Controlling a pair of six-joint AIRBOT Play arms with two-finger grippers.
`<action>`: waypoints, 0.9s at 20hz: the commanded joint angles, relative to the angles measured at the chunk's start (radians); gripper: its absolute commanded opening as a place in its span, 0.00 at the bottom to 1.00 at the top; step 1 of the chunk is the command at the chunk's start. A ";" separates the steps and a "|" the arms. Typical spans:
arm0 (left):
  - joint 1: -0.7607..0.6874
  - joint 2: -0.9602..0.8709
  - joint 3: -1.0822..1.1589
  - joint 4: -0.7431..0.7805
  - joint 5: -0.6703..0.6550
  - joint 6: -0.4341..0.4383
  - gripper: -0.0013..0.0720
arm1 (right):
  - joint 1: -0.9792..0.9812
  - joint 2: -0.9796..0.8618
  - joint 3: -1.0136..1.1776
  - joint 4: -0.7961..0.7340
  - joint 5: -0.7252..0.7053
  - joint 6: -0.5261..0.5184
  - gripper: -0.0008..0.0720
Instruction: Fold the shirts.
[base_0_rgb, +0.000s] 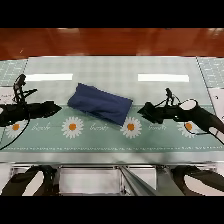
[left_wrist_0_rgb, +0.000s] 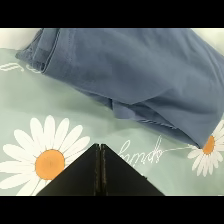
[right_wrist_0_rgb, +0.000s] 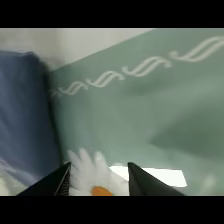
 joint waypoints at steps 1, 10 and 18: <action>0.001 -0.003 -0.001 0.000 0.000 0.000 0.04 | 0.002 -0.169 0.062 0.304 0.095 -0.241 0.58; 0.001 -0.009 -0.001 0.000 0.001 0.000 0.04 | 0.185 -0.370 0.315 0.279 0.126 -0.185 0.58; 0.001 -0.011 -0.001 0.001 0.001 0.000 0.04 | 0.242 -0.383 0.626 0.088 0.235 -0.116 0.04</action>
